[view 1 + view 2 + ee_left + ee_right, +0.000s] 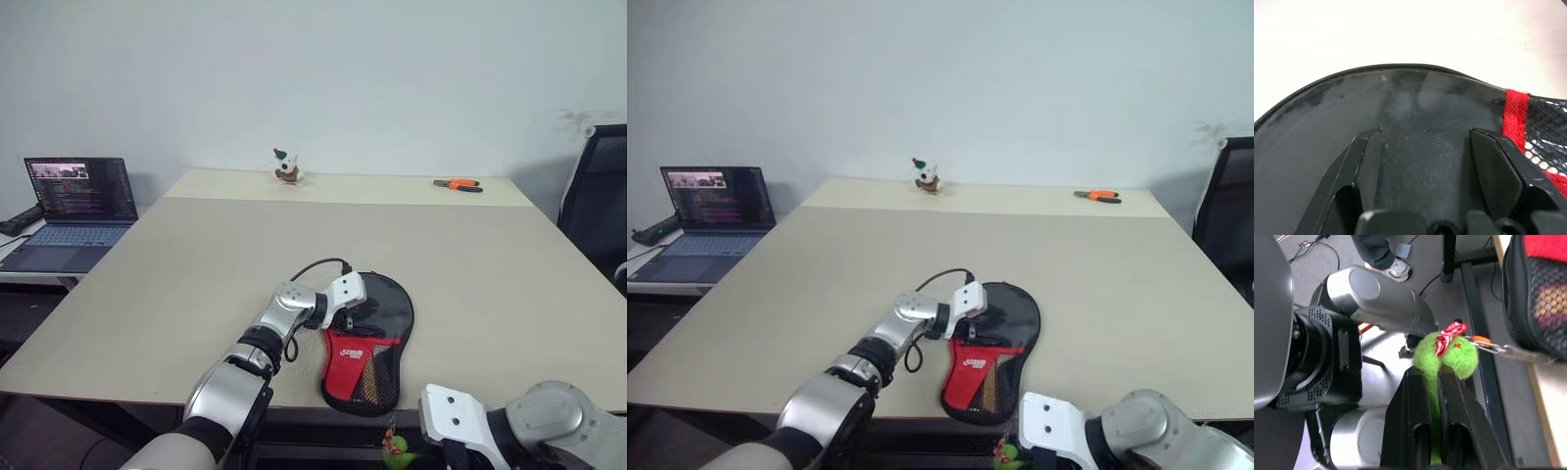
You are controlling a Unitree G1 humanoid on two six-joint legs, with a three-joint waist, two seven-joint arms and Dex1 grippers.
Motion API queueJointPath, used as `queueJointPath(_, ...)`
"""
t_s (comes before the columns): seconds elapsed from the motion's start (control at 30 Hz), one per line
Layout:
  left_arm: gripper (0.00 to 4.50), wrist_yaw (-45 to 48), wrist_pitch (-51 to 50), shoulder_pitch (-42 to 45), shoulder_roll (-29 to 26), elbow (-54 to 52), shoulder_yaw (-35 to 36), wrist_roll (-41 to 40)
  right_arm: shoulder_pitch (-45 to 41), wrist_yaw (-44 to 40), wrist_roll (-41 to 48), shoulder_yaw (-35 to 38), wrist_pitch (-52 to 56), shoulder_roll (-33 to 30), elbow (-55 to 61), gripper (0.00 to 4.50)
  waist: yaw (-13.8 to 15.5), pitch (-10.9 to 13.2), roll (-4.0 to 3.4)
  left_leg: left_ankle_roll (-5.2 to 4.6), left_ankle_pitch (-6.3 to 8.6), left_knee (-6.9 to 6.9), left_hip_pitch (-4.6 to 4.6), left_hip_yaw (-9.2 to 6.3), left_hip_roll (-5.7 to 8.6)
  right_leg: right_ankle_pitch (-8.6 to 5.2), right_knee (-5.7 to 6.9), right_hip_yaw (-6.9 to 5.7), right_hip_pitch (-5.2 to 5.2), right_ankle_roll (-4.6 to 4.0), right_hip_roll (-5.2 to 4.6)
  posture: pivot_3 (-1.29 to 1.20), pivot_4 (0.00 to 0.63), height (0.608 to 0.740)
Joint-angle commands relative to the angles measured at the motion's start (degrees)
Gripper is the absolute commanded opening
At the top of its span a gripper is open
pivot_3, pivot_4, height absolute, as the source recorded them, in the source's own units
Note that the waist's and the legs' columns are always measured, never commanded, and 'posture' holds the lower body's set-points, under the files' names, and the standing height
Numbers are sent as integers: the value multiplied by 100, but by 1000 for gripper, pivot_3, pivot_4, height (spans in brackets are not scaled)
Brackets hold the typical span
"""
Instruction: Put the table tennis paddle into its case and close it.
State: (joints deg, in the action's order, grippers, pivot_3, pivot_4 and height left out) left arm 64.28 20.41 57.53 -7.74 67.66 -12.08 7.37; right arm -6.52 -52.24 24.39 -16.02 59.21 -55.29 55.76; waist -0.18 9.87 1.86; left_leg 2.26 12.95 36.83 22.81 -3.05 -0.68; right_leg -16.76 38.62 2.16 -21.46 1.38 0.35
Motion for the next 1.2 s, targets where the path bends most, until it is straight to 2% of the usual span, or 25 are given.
queueJointPath(0.03,3112,-18,-81,-135,-7,239,-254,316,-194,124,147,-142,93,70,106,36,-2,0,0,0,0,0,0,0,-1,0,0,0,0,0,0,0,150,740)
queueJointPath(0.07,3112,-32,-74,-140,-16,236,-241,307,-248,108,171,-104,98,64,26,36,-3,0,0,0,0,0,-1,2,-1,0,0,0,0,0,0,0,150,740)
queueJointPath(0.1,3112,-45,-68,-156,-56,214,-207,279,-340,85,234,49,128,59,-90,424,-3,0,0,0,0,0,-2,2,-1,0,1,0,0,0,0,0,150,740)
queueJointPath(0.13,3112,-59,-62,-170,-83,203,-184,261,-403,68,280,147,143,55,-173,548,-5,0,1,0,0,1,-2,1,-1,0,1,0,1,0,0,0,150,740)
queueJointPath(0.37,3112,-125,-108,-371,-331,-50,107,-22,-931,-119,881,1225,208,-12,-1099,2751,-51,1,1,-1,0,1,-8,5,-6,1,6,2,1,1,1,0,150,740)
queueJointPath(0.53,3112,-109,-227,-762,-606,-758,427,-416,-1339,36,407,1318,-529,42,-2346,2751,-155,1,0,-1,0,-2,-9,8,-14,1,10,6,-2,1,0,0,150,740)
queueJointPath(0.8,3112,24,-2528,-2850,-1728,-5226,1278,-1908,-2293,-134,-638,985,-3024,1060,-5378,2751,-286,32,-8,-1,-1,-20,14,12,-48,7,39,38,-62,-11,3,0,150,740)
queueJointPath(0.93,3112,-412,-3476,-3845,-2306,-6816,1839,-2344,-2812,-392,-799,981,-3568,1374,-6506,2751,-266,70,-34,0,-1,-25,21,15,-61,21,38,38,-75,-36,0,0,150,740)
queueJointPath(1.07,3112,-913,-3910,-4294,-2547,-7591,2209,-2529,-3228,-525,-1053,1057,-4298,1515,-7655,2751,-192,86,-53,0,-1,-23,17,17,-65,17,37,36,-72,-33,2,0,150,740)
queueJointPath(1.2,3112,-1195,-4011,-4068,-2568,-7658,2078,-2452,-3679,-583,-1225,1169,-4827,1505,-8610,2751,-131,90,-57,0,-1,-16,19,32,-59,17,35,33,-65,-32,5,0,150,740)
